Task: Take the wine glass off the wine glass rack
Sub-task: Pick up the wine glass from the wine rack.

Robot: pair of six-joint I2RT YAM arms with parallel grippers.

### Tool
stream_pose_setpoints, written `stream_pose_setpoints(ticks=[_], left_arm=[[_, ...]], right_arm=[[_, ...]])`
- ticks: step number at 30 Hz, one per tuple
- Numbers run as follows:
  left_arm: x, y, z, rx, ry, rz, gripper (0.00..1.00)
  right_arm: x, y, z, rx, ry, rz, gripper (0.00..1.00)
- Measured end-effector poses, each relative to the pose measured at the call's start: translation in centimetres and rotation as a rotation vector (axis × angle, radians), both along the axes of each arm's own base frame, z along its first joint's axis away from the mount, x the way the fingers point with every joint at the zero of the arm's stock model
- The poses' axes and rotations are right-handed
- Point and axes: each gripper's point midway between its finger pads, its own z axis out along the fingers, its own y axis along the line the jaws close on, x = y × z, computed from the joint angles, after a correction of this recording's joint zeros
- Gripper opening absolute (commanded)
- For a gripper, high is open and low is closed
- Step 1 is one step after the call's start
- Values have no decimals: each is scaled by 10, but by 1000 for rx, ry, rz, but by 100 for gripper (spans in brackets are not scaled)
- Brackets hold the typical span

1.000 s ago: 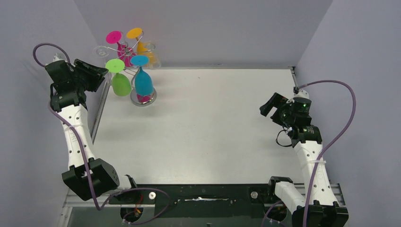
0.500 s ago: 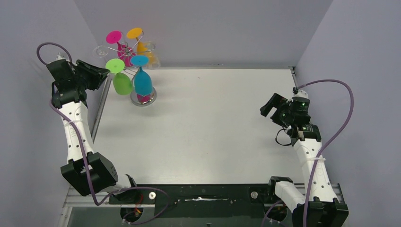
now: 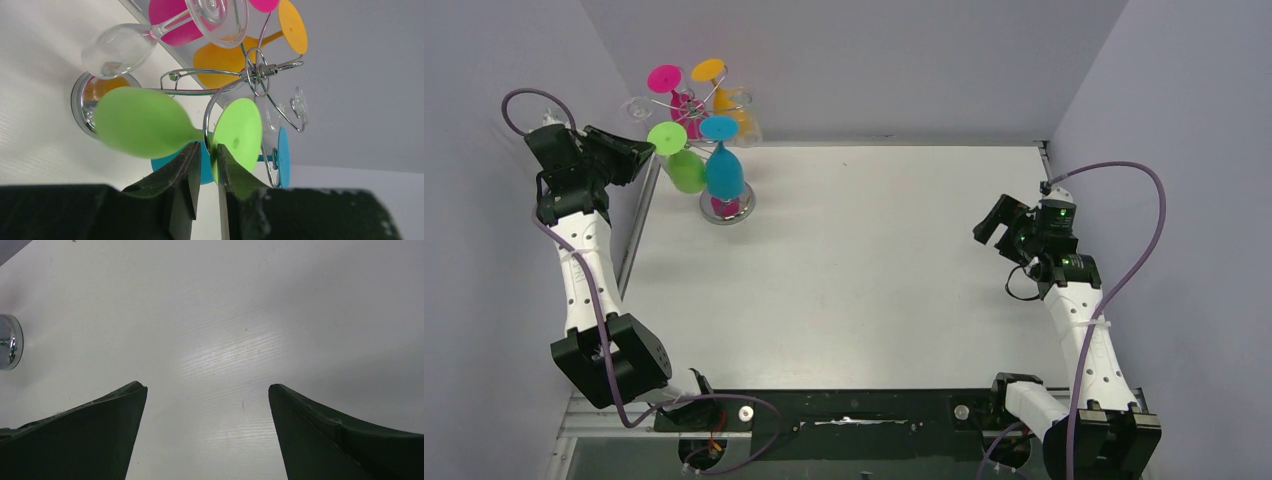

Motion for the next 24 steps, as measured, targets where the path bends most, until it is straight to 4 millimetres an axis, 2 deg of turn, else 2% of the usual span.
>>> stream_pose_setpoints(ticks=[6,13,22,24], left_arm=[[1,-1,-3,-12,-1,-5,21],[3,-5,-4,-32,-18,-23,21],[4,-8,-2,-57,-28,-31,1],[3,-8,1,-60,-35,-29,0]], right_arm=[[-2,0,-2,-3,12,0,98],[-3,0,-3,-2,17,0,98],[-6,0,-5,-2,31,0,98],[-6,0,-6,-2,33,0,98]])
